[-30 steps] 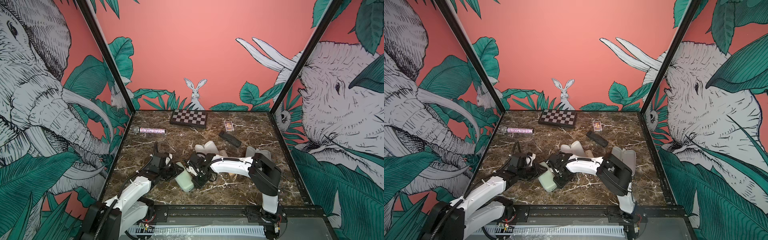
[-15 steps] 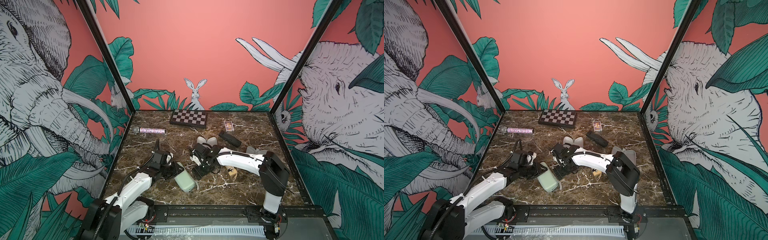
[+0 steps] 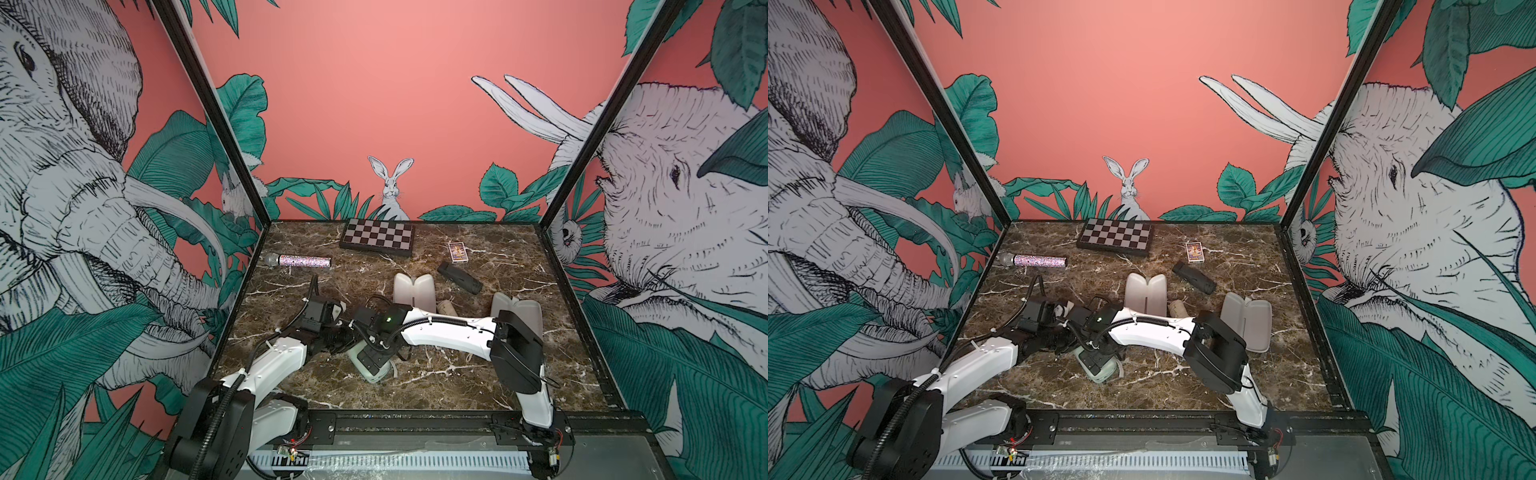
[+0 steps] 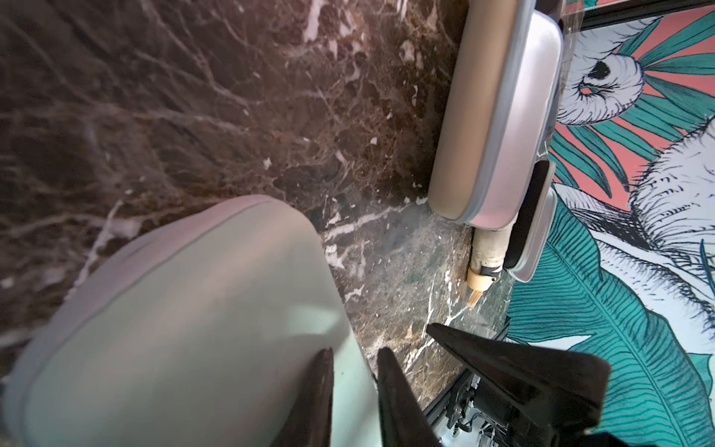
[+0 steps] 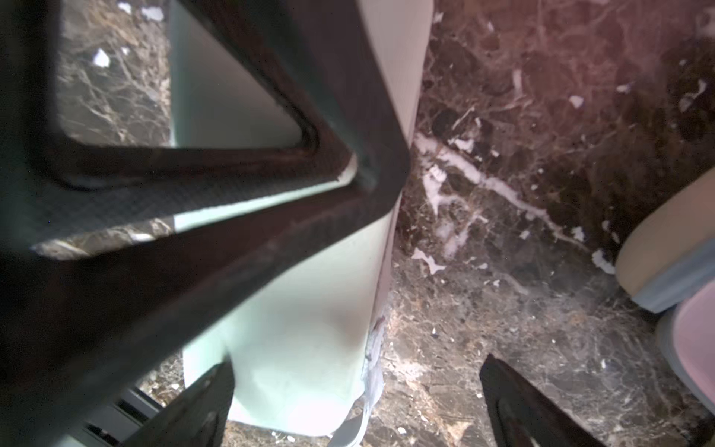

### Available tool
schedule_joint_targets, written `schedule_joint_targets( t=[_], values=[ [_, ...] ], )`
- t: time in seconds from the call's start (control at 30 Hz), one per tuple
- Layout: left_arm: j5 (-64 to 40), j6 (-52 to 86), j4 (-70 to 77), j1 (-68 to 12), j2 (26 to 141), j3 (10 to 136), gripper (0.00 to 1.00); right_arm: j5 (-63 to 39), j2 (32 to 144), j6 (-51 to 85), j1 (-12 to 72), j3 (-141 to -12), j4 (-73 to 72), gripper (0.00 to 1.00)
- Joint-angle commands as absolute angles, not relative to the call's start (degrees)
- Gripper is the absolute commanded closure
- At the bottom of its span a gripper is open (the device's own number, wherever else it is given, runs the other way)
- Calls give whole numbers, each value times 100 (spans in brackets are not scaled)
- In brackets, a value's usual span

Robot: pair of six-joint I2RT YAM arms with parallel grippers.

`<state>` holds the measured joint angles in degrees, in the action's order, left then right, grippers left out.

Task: Put umbrellas into zippered umbrella sleeves
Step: Adjust the umbrella sleeve at the center of the board.

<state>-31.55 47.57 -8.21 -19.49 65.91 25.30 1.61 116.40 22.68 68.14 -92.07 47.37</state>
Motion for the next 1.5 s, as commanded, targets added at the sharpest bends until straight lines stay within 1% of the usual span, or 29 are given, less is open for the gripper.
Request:
schedule_joint_targets(
  t=[0.0, 0.13, 0.3, 0.47, 0.57, 0.7, 0.83, 0.93, 1.07, 1.17, 1.27, 1.4, 1.47],
  values=[
    [-3091, 4770, -826, -1779, 6663, 2311, 76, 156, 11594, 1919, 7023, -8866, 4333, 1],
    [-3354, 4771, -572, -1456, 6674, 2274, 77, -70, 10988, 1963, 7017, -8212, 3525, 1],
    [-3775, 5038, -135, -1430, 6799, 2307, 77, -90, 10860, 1767, 7103, -8375, 3649, 1],
    [-3710, 5277, 188, -1422, 6742, 2054, 77, -56, 11269, 1785, 7188, -8602, 3879, 1],
    [-3692, 5449, 436, -1332, 6742, 1890, 78, 21, 11399, 1750, 7218, -8519, 3789, 1],
    [-3783, 5617, 703, -1140, 6701, 1714, 78, -80, 11135, 1832, 7292, -8215, 3450, 1],
    [-3837, 5669, 816, -1135, 6580, 1696, 78, -43, 10581, 1894, 7294, -7632, 2818, 1],
    [-3751, 5556, 667, -1143, 6505, 1715, 78, -114, 10545, 1796, 7320, -7736, 2881, 1],
    [-3618, 5600, 788, -1134, 6480, 1612, 78, 103, 11165, 1676, 7377, -8081, 3232, 1],
    [-3487, 5721, 980, -1134, 6460, 1521, 78, 343, 11420, 1632, 7357, -8049, 3135, 1],
    [-3288, 5742, 910, -1132, 6405, 1578, 78, 549, 11563, 1571, 7350, -8099, 3090, 5],
    [-3214, 5699, 487, -1136, 6025, 1676, 78, 1297, 11843, 1261, 7324, -8377, 3616, 3],
    [-3128, 5596, 234, -1135, 5879, 1729, 78, 1596, 11854, 951, 7250, -8232, 3549, 3]
  ],
)
